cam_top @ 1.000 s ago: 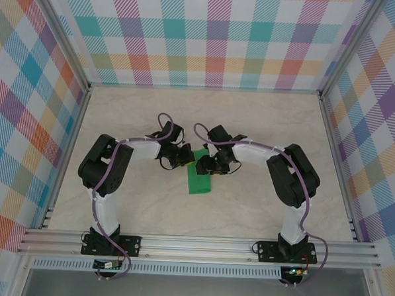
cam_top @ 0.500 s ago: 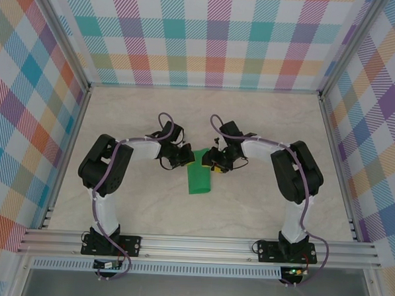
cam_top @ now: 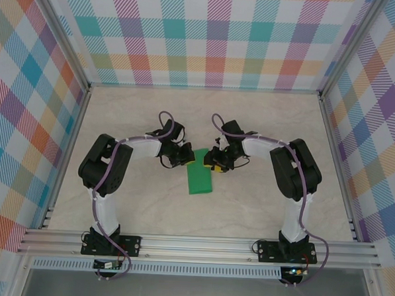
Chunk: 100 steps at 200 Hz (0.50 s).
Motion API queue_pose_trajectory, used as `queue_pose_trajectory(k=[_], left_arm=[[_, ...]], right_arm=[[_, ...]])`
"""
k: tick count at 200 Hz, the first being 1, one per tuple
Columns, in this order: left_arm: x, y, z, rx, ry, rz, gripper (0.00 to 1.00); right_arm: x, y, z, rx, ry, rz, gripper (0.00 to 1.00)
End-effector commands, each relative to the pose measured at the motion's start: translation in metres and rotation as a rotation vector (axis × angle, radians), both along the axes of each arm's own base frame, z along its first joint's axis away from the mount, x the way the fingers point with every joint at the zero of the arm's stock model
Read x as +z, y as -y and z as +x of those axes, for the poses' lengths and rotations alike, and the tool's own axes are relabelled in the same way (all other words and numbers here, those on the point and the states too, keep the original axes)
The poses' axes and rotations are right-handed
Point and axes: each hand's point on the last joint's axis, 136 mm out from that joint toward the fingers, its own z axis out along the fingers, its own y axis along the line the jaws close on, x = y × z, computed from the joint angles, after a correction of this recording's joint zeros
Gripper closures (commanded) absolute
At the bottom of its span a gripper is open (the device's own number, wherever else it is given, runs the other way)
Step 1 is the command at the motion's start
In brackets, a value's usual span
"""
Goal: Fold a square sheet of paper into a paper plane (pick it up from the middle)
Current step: Fold the square sheet of paper in half at the center of the table.
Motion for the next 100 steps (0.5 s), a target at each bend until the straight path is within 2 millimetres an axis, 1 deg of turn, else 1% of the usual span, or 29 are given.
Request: queue_pose_trajectory(k=[1,21,43,65,100], left_arm=[[0.038,0.011,0.003,-0.021,0.058,-0.060,0.93],[0.043,0.009,0.002,-0.009,0.071,-0.065,0.92],[0.042,0.004,0.000,0.007,0.082,-0.044,0.92],[0.041,-0.001,-0.001,0.024,0.087,-0.031,0.92],[0.038,0.000,-0.001,0.028,0.083,-0.038,0.92]], right_arm=[[-0.042,0.017,-0.010,0.029,-0.030,-0.138,0.54],[-0.051,0.021,-0.013,0.046,-0.027,-0.187,0.53],[-0.060,0.024,-0.016,0.059,-0.030,-0.229,0.53],[-0.065,0.028,-0.017,0.068,-0.025,-0.270,0.51],[-0.071,0.027,-0.021,0.069,-0.041,-0.310,0.49]])
